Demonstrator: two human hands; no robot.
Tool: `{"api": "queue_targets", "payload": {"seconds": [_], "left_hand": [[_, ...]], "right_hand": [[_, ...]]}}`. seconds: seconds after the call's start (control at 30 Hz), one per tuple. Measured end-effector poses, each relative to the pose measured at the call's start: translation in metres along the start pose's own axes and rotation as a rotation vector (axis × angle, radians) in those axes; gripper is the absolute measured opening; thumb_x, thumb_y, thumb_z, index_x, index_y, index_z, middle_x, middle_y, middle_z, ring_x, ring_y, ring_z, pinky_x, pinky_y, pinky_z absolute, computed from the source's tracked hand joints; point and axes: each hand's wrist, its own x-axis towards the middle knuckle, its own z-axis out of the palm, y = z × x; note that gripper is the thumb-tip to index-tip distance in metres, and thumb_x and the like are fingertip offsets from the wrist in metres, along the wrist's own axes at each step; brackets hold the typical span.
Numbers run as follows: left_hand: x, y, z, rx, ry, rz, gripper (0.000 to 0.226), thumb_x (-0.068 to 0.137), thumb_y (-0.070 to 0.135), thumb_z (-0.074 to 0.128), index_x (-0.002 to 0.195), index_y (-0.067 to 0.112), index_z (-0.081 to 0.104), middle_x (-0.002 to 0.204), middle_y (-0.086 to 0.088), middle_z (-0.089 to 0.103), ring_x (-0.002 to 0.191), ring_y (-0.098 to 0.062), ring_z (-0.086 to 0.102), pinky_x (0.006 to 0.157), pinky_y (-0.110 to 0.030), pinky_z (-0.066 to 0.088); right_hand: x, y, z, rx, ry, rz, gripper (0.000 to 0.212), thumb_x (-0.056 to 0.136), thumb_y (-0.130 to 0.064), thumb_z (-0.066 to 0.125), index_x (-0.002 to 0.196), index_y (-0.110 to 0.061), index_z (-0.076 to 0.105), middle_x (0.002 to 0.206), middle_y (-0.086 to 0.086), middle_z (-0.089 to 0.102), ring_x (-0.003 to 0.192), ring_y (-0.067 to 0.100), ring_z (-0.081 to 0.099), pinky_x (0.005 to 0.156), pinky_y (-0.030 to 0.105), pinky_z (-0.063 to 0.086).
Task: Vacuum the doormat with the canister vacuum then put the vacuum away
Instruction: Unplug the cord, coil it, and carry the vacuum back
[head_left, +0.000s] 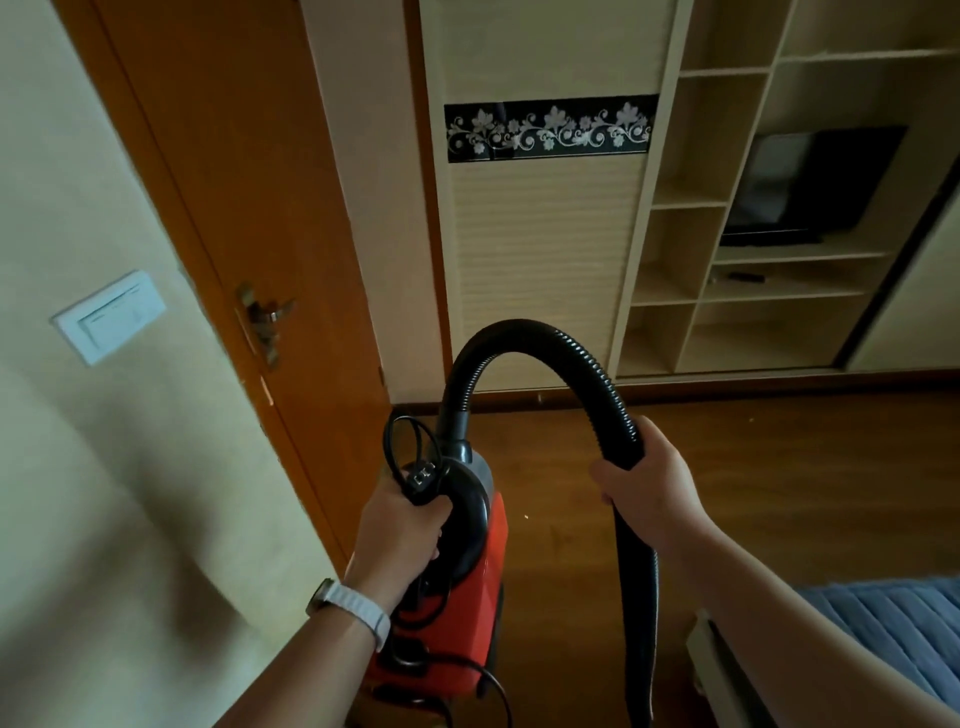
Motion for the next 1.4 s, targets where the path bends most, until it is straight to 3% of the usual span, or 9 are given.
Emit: {"api": "queue_targets", "payload": {"seconds": [0.13,0.3,0.4,0.57,0.8,1.0,1.1,1.17,1.4], "left_hand": [[0.076,-0.010,0.010,-0.023,-0.073,-0.030,0.006,0.087,0.005,0.061,0.089,0.011,0.063,0.055,-0.009,0.062,0.039,-0.019,0.053,0.045,-0.029,0.045],[0.171,-0.006,0.024,-0.026,-0.191,-0.051,0.005,0.086,0.003,0.060,0.085,-0.001,0.064,0.055,-0.009,0.058,0.041,-0.018,0.052,0.043,-0.026,0.044],[0.222,0.009,0.038,0.019,-0.226,-0.017,0.006,0.085,0.004,0.060,0.083,0.001,0.065,0.054,-0.008,0.059,0.038,-0.014,0.053,0.039,-0.020,0.043],[0.281,0.036,0.071,0.036,-0.315,0.010,0.003,0.082,0.003,0.061,0.083,0.002,0.063,0.051,-0.005,0.057,0.039,-0.013,0.054,0.040,-0.019,0.044],[0.345,0.076,0.153,0.058,-0.409,0.015,0.012,0.081,0.005,0.061,0.070,0.000,0.062,0.052,-0.009,0.058,0.039,-0.012,0.053,0.042,-0.021,0.045],[0.397,0.107,0.251,0.089,-0.447,-0.025,0.018,0.079,0.008,0.062,0.062,0.002,0.058,0.048,-0.009,0.058,0.042,-0.019,0.056,0.057,-0.035,0.051],[0.421,0.131,0.306,0.114,-0.456,-0.010,0.008,0.078,0.009,0.062,0.076,0.001,0.062,0.048,-0.005,0.061,0.040,-0.019,0.057,0.049,-0.030,0.050],[0.436,0.146,0.340,0.102,-0.452,0.001,0.013,0.078,0.007,0.062,0.088,0.000,0.063,0.050,-0.006,0.061,0.040,-0.018,0.056,0.045,-0.026,0.047],[0.473,0.200,0.429,0.085,-0.465,0.116,0.011,0.081,0.006,0.063,0.091,0.007,0.061,0.055,-0.008,0.062,0.041,-0.016,0.056,0.043,-0.024,0.048]], "right_hand": [[0.061,0.002,0.034,-0.038,0.017,0.043,0.036,0.083,-0.008,0.072,0.110,-0.023,0.055,0.090,0.004,0.063,0.070,0.014,0.062,0.050,0.015,0.046],[0.141,-0.010,0.063,-0.062,0.080,0.109,0.036,0.083,-0.009,0.072,0.110,-0.025,0.055,0.090,0.002,0.063,0.072,0.014,0.062,0.051,0.017,0.046],[0.178,-0.016,0.068,-0.070,0.159,0.133,0.035,0.083,-0.009,0.071,0.106,-0.029,0.055,0.089,0.002,0.064,0.073,0.017,0.063,0.053,0.021,0.048],[0.221,-0.009,0.053,-0.053,0.253,0.185,0.028,0.081,-0.007,0.071,0.093,-0.027,0.055,0.082,0.008,0.064,0.065,0.017,0.061,0.053,0.025,0.051],[0.296,0.021,0.021,-0.010,0.369,0.199,0.031,0.080,-0.006,0.071,0.098,-0.027,0.056,0.081,0.007,0.064,0.063,0.015,0.061,0.047,0.017,0.046],[0.379,0.075,-0.022,0.044,0.404,0.217,0.033,0.080,-0.004,0.070,0.093,-0.030,0.054,0.079,0.008,0.064,0.065,0.021,0.062,0.050,0.024,0.048],[0.417,0.097,-0.057,0.075,0.411,0.245,0.032,0.080,-0.004,0.069,0.095,-0.028,0.055,0.081,0.011,0.065,0.068,0.026,0.064,0.052,0.028,0.051],[0.438,0.110,-0.081,0.084,0.419,0.243,0.032,0.081,-0.004,0.069,0.095,-0.029,0.055,0.082,0.010,0.065,0.069,0.026,0.065,0.053,0.027,0.051],[0.501,0.132,-0.152,0.048,0.493,0.221,0.030,0.083,-0.005,0.071,0.093,-0.029,0.056,0.082,0.007,0.065,0.071,0.023,0.065,0.055,0.026,0.051]]}}
